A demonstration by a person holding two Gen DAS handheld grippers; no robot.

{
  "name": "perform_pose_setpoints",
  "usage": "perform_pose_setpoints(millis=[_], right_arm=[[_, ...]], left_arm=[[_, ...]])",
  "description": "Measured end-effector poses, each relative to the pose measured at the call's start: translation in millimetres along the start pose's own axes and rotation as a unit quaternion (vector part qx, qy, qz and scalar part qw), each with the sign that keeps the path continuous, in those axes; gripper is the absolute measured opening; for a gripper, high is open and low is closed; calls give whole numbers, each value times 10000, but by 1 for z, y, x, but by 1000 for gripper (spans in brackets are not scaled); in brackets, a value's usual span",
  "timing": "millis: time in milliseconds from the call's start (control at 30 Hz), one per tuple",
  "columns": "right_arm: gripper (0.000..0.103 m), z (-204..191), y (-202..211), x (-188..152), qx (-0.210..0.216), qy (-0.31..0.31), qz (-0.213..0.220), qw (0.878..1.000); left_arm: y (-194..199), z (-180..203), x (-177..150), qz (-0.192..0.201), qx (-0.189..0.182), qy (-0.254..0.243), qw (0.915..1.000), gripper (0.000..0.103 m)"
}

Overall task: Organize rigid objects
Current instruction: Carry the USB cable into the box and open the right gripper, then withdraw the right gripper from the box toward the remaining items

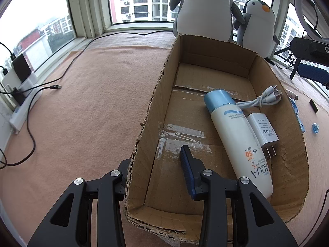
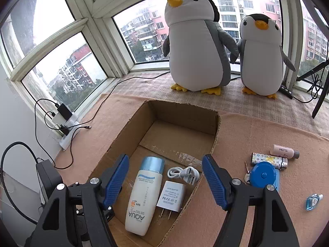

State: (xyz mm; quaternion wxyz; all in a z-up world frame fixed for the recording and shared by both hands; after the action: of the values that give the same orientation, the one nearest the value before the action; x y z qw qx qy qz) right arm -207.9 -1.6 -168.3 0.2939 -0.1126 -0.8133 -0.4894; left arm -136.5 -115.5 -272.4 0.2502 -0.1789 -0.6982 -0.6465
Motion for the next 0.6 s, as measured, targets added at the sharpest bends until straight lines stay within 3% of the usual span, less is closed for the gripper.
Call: perform_pose_setpoints(millis=[600], right_arm=[[70, 35, 32, -2, -187, -173, 135, 9996]], left_arm=[[0, 0, 0, -5, 3, 0, 10000, 36]])
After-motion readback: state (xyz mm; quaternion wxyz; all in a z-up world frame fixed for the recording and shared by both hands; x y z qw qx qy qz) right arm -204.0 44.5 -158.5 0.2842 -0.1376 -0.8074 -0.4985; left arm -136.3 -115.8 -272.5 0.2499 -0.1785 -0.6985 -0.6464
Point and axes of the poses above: each gripper's, at about its wrist camera, not at the fingertips, and y roughly against the way its jaws point, z to its right, x to its top, the point moved 10 cm from there along -y, roughly the way its jaws point, and after that the axes turned 6 degrees about -y, right-handed, at the moved point
